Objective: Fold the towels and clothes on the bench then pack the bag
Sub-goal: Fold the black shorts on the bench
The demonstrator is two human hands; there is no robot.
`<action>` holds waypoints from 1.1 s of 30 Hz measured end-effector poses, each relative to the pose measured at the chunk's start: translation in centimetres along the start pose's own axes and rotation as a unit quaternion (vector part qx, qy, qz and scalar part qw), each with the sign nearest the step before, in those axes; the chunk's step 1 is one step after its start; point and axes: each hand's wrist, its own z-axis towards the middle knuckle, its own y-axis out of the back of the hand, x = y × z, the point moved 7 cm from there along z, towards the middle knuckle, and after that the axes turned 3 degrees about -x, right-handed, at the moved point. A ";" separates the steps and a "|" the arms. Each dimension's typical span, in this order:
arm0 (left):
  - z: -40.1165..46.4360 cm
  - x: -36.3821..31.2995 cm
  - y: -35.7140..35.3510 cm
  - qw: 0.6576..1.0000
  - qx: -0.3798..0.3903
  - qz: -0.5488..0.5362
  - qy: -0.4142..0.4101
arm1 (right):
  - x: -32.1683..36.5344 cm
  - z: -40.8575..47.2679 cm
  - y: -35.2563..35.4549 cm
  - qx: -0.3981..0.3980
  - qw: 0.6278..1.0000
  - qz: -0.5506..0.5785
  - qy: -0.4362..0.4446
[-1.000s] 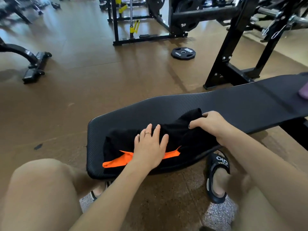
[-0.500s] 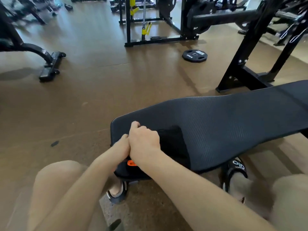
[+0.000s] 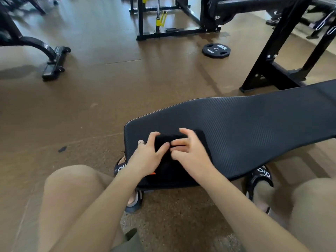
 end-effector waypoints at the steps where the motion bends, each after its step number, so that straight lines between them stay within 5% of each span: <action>1: 0.0 0.0 0.0 1.000 -0.005 0.011 -0.007 | -0.3 -0.2 1.8 -0.069 0.997 -0.036 0.025; 4: 0.0 0.0 0.3 1.000 -0.011 -0.004 -0.017 | -1.5 -0.9 6.6 -0.212 0.968 -0.130 0.032; 7: -0.4 -0.3 1.0 0.998 -0.052 -0.003 -0.024 | -4.5 0.0 7.0 -0.127 0.980 -0.125 -0.090; 10: -0.7 -0.6 1.6 0.995 -0.093 -0.001 -0.029 | -5.2 0.3 5.4 -0.057 0.983 -0.132 -0.115; 15: -0.3 -0.1 1.8 0.989 -0.093 -0.113 0.017 | -4.9 0.4 4.5 -0.089 0.987 -0.061 -0.121; 19: -1.3 -0.7 0.2 0.968 -0.007 -0.230 0.102 | -4.8 0.1 4.0 -0.091 0.982 -0.120 -0.117; 23: -1.5 -0.5 -0.1 0.973 0.022 -0.217 0.072 | -4.9 -0.2 4.5 -0.079 0.981 -0.128 -0.119; 29: -1.1 -0.5 0.2 0.986 -0.040 -0.161 -0.004 | -6.1 -0.3 5.8 -0.082 0.980 -0.118 -0.138; 33: -1.5 -0.4 -0.3 0.983 0.006 -0.181 0.026 | -7.2 -0.7 6.1 -0.061 0.980 0.033 -0.185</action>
